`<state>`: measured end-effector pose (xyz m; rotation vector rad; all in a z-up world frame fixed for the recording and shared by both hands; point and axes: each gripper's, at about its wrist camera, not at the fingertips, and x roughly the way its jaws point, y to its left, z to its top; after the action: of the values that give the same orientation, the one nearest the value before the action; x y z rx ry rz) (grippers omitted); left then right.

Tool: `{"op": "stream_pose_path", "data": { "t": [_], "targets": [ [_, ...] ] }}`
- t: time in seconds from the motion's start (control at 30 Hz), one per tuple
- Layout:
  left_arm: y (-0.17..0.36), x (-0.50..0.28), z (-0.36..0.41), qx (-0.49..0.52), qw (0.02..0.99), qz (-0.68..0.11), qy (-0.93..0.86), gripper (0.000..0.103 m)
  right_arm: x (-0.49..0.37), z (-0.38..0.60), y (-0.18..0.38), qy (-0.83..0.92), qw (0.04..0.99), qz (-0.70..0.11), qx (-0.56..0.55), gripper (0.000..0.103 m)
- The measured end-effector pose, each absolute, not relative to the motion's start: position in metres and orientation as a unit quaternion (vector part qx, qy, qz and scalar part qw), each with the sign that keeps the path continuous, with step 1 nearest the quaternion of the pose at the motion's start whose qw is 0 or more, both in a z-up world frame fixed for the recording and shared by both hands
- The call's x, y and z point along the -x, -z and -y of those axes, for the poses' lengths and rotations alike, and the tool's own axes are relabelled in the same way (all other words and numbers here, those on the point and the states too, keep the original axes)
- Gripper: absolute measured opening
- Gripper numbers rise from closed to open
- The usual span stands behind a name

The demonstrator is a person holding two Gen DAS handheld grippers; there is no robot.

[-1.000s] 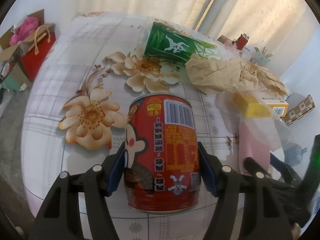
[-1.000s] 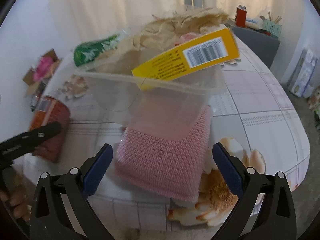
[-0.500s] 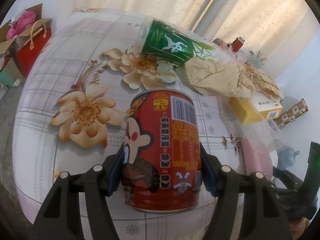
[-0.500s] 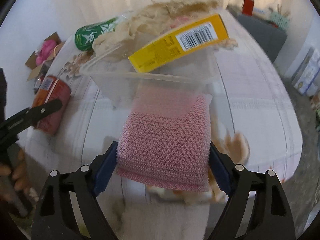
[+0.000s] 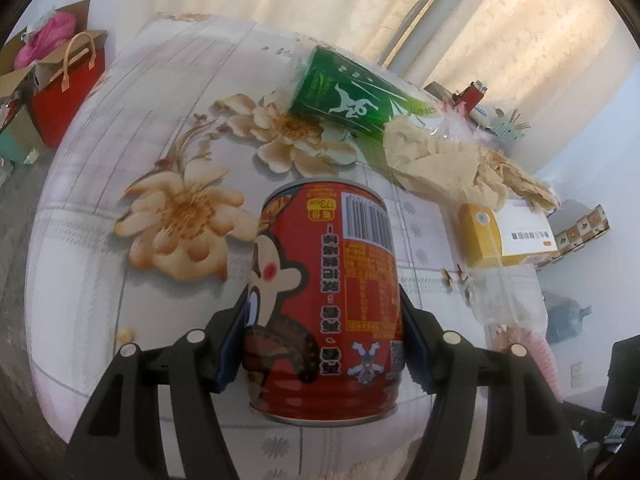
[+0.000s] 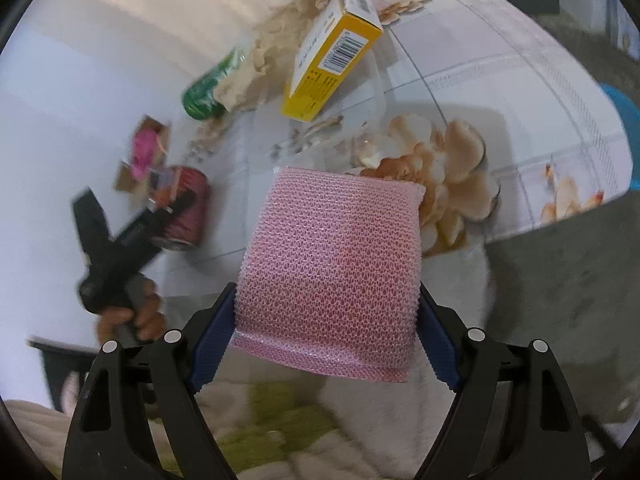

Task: Collect trash
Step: 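Carry the red can and pink pad to the blue wastebasket and release both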

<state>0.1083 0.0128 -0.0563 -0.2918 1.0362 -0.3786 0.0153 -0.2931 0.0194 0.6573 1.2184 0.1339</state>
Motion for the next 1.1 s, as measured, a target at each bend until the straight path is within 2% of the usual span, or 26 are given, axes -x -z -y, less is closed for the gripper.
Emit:
{"op": "stream_pose_path", "data": {
  "t": [0.3,0.57,0.83,1.1],
  "targets": [
    [0.032,-0.077,-0.015,0.153,0.835,-0.478,0.224,0.063,0.020,0.320,-0.034,-0.101,0.775,-0.499,-0.374,0.078],
    [-0.023,-0.058,0.048,0.128,0.825,-0.442,0.328,0.064,0.065,0.368,-0.054,-0.063,0.805,-0.424,-0.411,0.078],
    [-0.062,-0.071,0.195,0.100,0.738,-0.459,0.484,0.064,0.099,0.445,-0.059,0.037,0.844,-0.358,-0.398,0.078],
    [-0.031,-0.105,0.404,0.053,0.640,-0.548,0.536,0.064,0.074,0.549,-0.003,0.129,0.846,-0.367,-0.364,0.078]
  ]
}}
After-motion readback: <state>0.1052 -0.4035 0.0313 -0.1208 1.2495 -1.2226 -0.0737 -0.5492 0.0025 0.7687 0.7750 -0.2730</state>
